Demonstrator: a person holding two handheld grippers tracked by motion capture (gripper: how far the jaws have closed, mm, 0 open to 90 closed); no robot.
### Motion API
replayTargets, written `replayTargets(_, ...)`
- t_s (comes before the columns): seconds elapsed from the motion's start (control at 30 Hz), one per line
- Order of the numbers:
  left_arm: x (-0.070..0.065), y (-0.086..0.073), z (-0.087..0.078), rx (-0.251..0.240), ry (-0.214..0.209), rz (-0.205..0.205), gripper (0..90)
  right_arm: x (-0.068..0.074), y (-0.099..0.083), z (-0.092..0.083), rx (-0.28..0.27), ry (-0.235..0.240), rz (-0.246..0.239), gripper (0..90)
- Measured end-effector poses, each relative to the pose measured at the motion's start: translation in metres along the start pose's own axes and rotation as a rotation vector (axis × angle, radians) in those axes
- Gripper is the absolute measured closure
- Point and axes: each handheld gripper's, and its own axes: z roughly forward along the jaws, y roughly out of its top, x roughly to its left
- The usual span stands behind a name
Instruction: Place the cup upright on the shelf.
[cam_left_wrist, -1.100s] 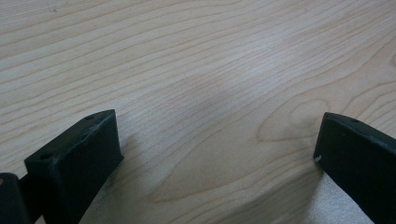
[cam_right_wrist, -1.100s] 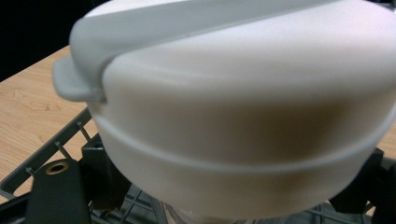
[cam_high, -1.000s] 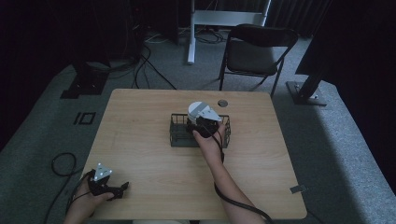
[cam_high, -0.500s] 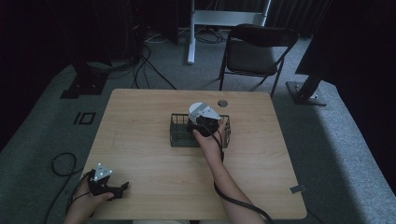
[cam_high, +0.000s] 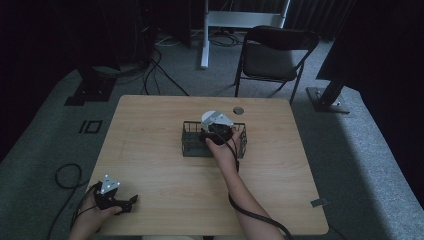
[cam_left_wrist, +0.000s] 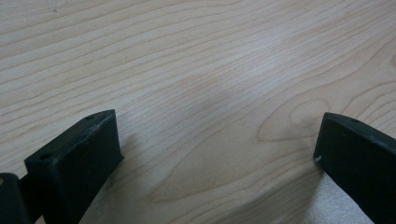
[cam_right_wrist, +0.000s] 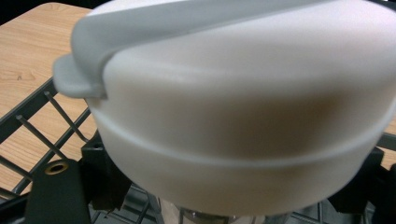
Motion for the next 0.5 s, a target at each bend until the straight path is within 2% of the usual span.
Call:
replayTargets(0.23,-0.0001,0.0,0.0,0.0,0.0,0.0,0.8,-0.002,0.0003,-0.001,0.008,0.014,0.009,18.0)
replayTargets(0.37,0.0,0.0,0.0,0.0,0.0,0.0,0.8,-0.003,-0.0016,-0.0028,0.006,0.035,-0.036,17.6)
replayTargets(0.5,0.0,0.0,0.0,0.0,0.0,0.001,0.8,-0.005,-0.0039,-0.0041,-0.007,0.051,-0.054,17.5)
